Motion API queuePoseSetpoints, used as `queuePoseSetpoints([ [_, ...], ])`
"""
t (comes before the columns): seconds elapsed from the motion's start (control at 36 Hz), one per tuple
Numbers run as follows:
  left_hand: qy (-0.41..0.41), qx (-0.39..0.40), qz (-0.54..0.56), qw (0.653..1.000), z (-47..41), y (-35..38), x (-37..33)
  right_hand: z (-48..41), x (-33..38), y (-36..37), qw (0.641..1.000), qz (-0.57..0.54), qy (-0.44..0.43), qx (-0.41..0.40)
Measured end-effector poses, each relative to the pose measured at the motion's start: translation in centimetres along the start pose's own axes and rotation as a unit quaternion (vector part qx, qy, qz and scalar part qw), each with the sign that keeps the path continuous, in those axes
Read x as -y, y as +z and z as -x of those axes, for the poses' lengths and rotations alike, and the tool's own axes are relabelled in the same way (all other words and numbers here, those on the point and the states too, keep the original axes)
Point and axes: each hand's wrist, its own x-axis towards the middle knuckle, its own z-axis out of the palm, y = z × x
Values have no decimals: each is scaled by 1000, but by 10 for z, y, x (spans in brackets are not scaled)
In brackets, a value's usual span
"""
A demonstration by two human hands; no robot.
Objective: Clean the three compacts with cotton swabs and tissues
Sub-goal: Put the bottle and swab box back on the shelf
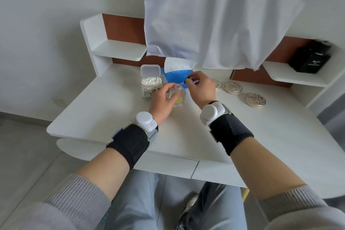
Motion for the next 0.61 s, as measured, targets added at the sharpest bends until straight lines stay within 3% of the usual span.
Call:
queuePoseSetpoints([
  [0.17, -11, 15, 10, 1000, -2, -1, 2, 10, 15, -11, 993, -97, -61, 33],
  [0.61, -24, 46, -24, 998, -3, -2, 8, 17, 0, -11, 976, 39, -176, 122],
])
